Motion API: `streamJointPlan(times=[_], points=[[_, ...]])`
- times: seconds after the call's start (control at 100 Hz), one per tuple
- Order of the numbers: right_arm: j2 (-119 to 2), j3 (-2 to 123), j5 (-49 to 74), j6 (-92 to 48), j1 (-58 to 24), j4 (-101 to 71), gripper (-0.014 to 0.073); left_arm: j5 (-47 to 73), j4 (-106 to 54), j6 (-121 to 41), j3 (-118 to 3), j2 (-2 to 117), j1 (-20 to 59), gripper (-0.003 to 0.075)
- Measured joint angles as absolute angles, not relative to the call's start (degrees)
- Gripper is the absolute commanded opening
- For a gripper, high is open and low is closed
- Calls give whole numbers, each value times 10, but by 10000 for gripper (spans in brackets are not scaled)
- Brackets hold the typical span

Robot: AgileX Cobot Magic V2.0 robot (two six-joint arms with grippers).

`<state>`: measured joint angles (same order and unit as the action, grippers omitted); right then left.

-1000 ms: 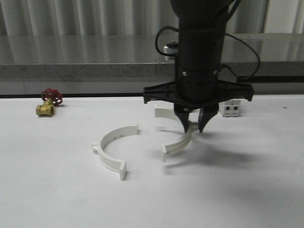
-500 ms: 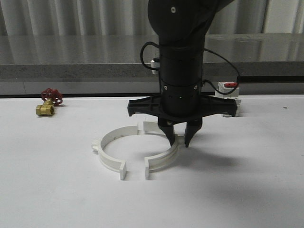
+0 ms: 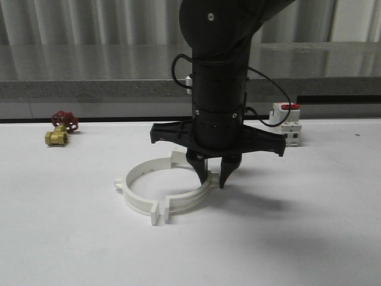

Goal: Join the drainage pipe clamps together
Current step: 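Carry the clamp half to the placed half and join their tabbed ends, then open the right gripper and raise it away from the ring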

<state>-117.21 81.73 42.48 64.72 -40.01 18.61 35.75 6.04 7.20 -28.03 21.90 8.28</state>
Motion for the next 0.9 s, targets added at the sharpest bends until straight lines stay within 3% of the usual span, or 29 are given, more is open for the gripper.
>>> streamJointPlan(times=[0.55, 0.9], points=[[-1172, 817, 424, 651, -400, 153, 38, 358, 60, 72, -280, 219, 83, -21], [-1172, 817, 424, 652, -400, 145, 407, 358, 60, 72, -280, 219, 83, -21]])
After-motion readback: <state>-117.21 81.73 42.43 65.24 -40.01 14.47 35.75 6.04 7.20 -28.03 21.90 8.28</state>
